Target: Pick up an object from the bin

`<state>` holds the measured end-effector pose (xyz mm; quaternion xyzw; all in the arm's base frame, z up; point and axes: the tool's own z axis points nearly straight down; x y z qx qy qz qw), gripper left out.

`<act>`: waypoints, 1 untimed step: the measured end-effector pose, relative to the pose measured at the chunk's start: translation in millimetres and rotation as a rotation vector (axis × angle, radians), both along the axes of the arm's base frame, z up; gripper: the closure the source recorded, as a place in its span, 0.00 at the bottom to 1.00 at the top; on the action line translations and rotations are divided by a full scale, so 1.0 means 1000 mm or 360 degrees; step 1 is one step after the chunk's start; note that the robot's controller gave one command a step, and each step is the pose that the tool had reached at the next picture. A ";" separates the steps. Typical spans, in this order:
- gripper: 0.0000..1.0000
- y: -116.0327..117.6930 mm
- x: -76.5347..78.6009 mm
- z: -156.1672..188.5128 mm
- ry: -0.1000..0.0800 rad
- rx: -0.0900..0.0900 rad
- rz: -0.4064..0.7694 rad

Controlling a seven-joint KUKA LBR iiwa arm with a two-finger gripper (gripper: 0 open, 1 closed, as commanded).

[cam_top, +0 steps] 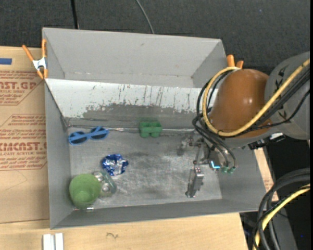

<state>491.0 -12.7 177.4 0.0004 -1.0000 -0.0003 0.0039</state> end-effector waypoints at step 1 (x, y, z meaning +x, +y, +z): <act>0.00 0.072 0.012 -0.054 -0.0006 0.0005 0.0126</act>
Offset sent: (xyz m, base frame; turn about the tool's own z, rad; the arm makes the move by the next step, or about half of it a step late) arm 0.0136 0.0665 -0.0509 -0.0715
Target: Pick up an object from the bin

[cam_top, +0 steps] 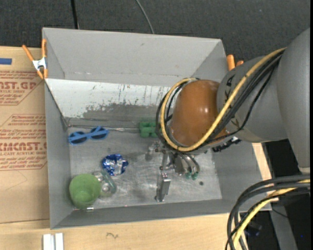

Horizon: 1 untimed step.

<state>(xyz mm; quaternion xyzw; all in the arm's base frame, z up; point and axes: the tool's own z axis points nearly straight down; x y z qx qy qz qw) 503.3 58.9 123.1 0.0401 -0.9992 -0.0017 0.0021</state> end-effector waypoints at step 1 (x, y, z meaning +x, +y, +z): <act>0.00 0.070 0.042 0.023 -0.0018 0.0002 0.0129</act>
Offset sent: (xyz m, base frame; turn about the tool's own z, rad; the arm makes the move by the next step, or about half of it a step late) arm 0.0398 0.0646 0.0217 -0.0740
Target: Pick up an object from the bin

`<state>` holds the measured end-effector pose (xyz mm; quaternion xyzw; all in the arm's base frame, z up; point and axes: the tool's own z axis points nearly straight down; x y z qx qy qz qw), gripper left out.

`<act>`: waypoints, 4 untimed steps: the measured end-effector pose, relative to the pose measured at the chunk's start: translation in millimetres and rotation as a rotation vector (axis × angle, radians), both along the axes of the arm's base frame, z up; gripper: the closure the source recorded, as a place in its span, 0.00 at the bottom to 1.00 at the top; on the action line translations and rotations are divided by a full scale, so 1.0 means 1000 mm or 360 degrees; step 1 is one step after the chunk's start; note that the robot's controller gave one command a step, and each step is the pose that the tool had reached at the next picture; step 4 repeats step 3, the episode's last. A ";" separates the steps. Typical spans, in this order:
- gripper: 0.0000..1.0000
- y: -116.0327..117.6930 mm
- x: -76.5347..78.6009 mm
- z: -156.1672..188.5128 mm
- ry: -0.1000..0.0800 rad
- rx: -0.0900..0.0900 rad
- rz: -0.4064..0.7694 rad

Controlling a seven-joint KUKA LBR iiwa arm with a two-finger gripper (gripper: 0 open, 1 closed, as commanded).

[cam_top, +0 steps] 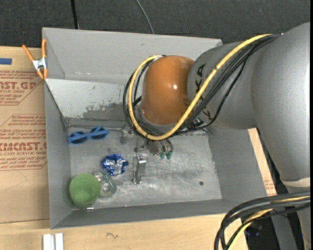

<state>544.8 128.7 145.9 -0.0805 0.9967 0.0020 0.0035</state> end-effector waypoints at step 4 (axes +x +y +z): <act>1.00 -0.011 -0.021 0.061 -0.0002 -0.0009 0.0570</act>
Offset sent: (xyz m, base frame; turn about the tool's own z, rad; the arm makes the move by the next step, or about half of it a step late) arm -0.0015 0.0202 -0.0759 -0.0371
